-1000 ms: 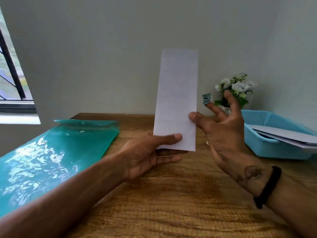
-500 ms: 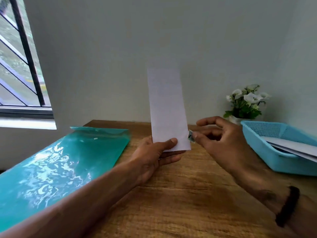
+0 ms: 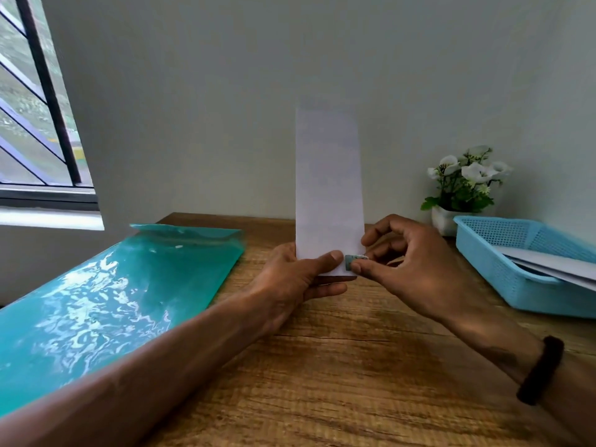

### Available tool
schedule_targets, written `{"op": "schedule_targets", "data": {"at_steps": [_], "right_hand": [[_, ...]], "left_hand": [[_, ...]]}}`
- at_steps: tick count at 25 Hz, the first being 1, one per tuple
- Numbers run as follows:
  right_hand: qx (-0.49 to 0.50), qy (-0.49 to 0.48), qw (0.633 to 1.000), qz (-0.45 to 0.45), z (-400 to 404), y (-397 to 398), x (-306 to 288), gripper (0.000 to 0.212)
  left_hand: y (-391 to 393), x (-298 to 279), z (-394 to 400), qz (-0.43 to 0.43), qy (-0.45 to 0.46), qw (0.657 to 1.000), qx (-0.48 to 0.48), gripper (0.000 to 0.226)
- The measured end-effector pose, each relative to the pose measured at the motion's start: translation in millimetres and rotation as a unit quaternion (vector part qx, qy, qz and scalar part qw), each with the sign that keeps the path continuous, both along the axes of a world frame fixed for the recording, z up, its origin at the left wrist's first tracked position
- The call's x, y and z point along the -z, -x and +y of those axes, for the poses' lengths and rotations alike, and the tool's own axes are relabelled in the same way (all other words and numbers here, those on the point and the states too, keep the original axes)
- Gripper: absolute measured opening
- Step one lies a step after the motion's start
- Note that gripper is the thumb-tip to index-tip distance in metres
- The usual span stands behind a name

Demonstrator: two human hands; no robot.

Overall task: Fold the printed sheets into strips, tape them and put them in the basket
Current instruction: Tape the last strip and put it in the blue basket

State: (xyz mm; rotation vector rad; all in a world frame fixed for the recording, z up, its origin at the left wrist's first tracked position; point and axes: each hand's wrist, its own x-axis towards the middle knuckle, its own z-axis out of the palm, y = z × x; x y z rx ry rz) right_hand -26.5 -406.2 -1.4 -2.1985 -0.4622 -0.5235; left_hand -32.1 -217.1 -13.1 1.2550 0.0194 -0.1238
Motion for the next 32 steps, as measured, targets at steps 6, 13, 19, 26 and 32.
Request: {"op": "schedule_targets", "data": {"at_steps": [6, 13, 19, 26, 32], "right_hand": [[0.012, -0.006, 1.000, 0.020, 0, 0, 2, 0.032], [0.016, -0.019, 0.999, 0.020, 2, 0, 6, 0.034], [0.005, -0.017, 1.000, 0.018, 2, 0, 8, 0.033], [0.001, -0.003, 1.000, 0.004, 3, 0, 9, 0.032], [0.008, -0.032, 0.999, 0.023, 2, -2, 7, 0.027]], "left_hand": [[-3, 3, 1, -0.002, 0.006, 1.000, -0.002, 0.043], [-5, 6, 1, -0.002, 0.010, 1.000, -0.001, 0.057], [-6, 9, 3, -0.030, -0.028, 0.999, 0.018, 0.062], [-9, 12, 2, -0.036, -0.043, 0.998, 0.001, 0.061], [-7, 11, 2, -0.049, -0.041, 0.998, -0.001, 0.059]]}}
